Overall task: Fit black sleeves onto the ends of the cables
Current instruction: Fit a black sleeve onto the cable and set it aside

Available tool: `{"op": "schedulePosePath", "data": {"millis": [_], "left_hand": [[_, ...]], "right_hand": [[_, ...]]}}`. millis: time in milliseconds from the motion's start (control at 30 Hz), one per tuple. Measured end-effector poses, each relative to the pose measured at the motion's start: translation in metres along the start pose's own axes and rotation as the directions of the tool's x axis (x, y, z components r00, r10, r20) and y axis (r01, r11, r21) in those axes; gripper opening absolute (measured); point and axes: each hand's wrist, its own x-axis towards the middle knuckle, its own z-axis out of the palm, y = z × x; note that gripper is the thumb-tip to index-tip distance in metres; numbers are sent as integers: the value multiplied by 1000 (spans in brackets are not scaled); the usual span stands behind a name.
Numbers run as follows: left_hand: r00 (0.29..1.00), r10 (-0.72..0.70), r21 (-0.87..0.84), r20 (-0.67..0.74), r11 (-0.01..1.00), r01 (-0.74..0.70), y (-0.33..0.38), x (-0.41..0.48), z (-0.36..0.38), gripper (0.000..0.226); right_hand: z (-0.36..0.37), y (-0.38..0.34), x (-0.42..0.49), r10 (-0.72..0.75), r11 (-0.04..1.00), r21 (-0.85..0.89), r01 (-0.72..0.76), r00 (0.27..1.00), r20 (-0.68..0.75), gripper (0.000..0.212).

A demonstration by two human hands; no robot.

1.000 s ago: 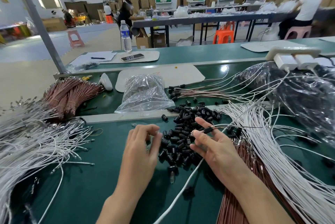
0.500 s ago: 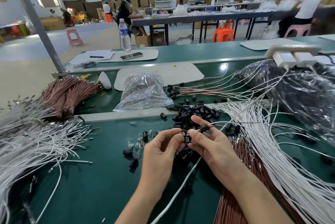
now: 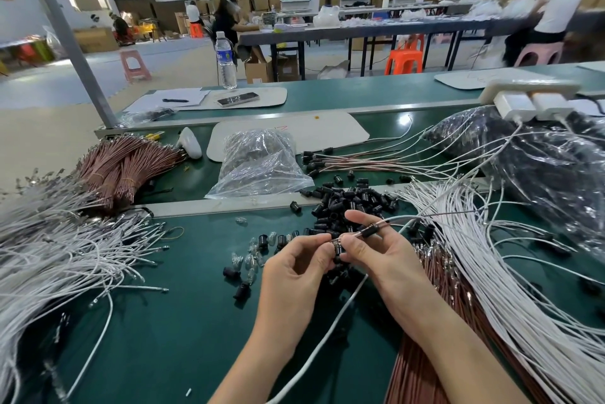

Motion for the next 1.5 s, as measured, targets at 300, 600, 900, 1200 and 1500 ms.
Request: {"op": "schedulePosePath", "data": {"millis": [300, 600, 900, 1200, 1500], "left_hand": [[1000, 0, 1, 1, 1000, 0, -1, 0, -2, 12], [991, 126, 174, 50, 976, -133, -6, 2, -4, 21], [913, 384, 472, 137, 786, -400, -9, 3, -12, 22], [900, 396, 509, 181, 746, -430, -6, 1, -14, 18], [894, 404, 543, 195, 715, -441, -3, -1, -14, 12]], "right_hand": [[2, 6, 0, 1, 1000, 29, -1, 1000, -7, 20], [-2, 9, 6, 84, 971, 222, -88, 996, 27, 25], [-5, 8, 6, 192, 945, 255, -204, 979, 71, 30], [-5, 6, 6, 221, 933, 266, -244, 969, 113, 26], [-2, 2, 3, 226, 941, 234, -243, 969, 97, 14]]}}
